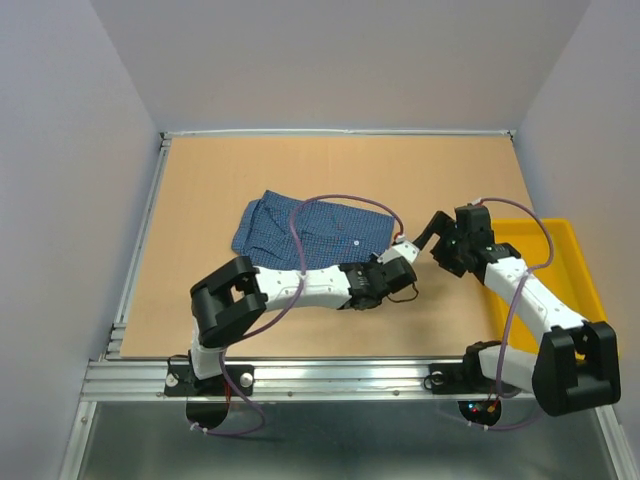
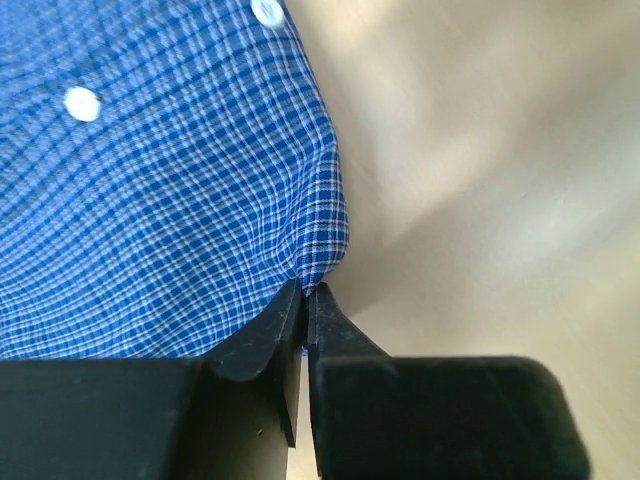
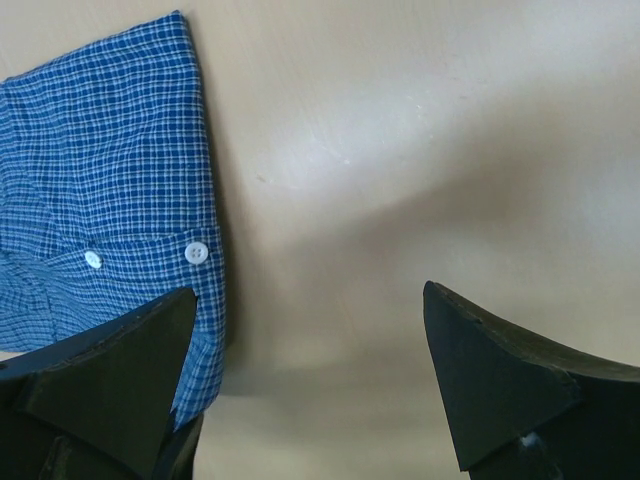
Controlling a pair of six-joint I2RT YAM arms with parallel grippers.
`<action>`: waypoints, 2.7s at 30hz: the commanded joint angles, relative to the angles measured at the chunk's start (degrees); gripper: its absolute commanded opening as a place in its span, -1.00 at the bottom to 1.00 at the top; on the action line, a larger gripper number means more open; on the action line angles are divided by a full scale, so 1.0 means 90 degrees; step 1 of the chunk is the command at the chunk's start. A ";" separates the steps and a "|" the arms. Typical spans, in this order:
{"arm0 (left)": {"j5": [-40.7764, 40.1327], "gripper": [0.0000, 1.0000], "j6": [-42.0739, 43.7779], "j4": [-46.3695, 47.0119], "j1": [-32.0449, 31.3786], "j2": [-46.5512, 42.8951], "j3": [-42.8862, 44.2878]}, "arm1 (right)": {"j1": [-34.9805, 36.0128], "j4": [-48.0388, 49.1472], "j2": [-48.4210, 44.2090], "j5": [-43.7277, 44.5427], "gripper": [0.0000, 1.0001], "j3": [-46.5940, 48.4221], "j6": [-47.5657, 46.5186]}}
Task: Fold and stack the long sleeve shirts
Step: Fold the shirt
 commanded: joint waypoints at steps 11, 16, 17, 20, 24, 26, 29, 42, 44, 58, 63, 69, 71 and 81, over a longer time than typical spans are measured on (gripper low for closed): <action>0.0874 -0.74 -0.0359 0.0425 0.0069 -0.0543 0.0491 | -0.0100 0.4444 0.1618 -0.3524 1.00 -0.0520 0.1507; 0.0718 -0.71 -0.0535 0.0386 0.0088 -0.0455 0.0647 | -0.0100 0.4641 0.2185 -0.3361 0.99 -0.0831 0.1839; 0.0708 -0.71 -0.0555 0.0385 0.0079 -0.0455 0.0667 | -0.0100 0.4680 0.2224 -0.3291 0.99 -0.0929 0.1869; 0.0707 -0.71 -0.0623 0.0366 0.0079 -0.0416 0.0697 | -0.0100 0.4913 0.2371 -0.3261 0.98 -0.1241 0.1966; 0.0659 -0.70 -0.0701 0.0327 0.0089 -0.0338 0.0677 | -0.0100 0.5062 0.2371 -0.3233 0.95 -0.1486 0.1937; 0.0591 -0.70 -0.0731 0.0181 0.0108 -0.0299 0.0735 | -0.0100 0.5003 0.2148 -0.2940 0.94 -0.1574 0.1928; 0.0648 -0.70 -0.0799 0.0267 0.0098 -0.0406 0.0658 | -0.0100 0.4973 0.2175 -0.2929 0.93 -0.1643 0.1918; 0.1362 -0.61 -0.0760 0.0805 0.0050 -0.0329 0.0726 | -0.0100 0.6408 0.3250 -0.3779 0.66 -0.1575 0.2230; 0.1401 -0.60 -0.0779 0.0815 0.0040 -0.0318 0.0716 | -0.0090 0.6448 0.3231 -0.3769 0.54 -0.1575 0.2182; 0.2152 0.36 -0.1540 0.1156 0.0819 -0.1928 -0.0327 | -0.0091 0.3795 0.2245 -0.3127 -0.99 -0.0240 0.0132; 0.2757 0.47 -0.1785 0.1089 0.2342 -0.2379 -0.0700 | -0.0100 0.2084 0.2049 -0.2803 -0.99 0.0582 -0.0815; 0.3744 0.14 -0.1805 0.1371 0.3173 -0.1776 -0.0856 | -0.0100 0.1040 0.2000 -0.2344 -0.99 0.1266 -0.1441; 0.3987 0.06 -0.1844 0.1498 0.3252 -0.1443 -0.0730 | -0.0110 0.0902 0.2000 -0.2314 -0.99 0.1364 -0.1490; 0.4418 -0.07 -0.2185 0.1694 0.3477 0.0130 -0.0241 | -0.0100 -0.0113 0.1990 -0.1778 -0.99 0.2145 -0.2076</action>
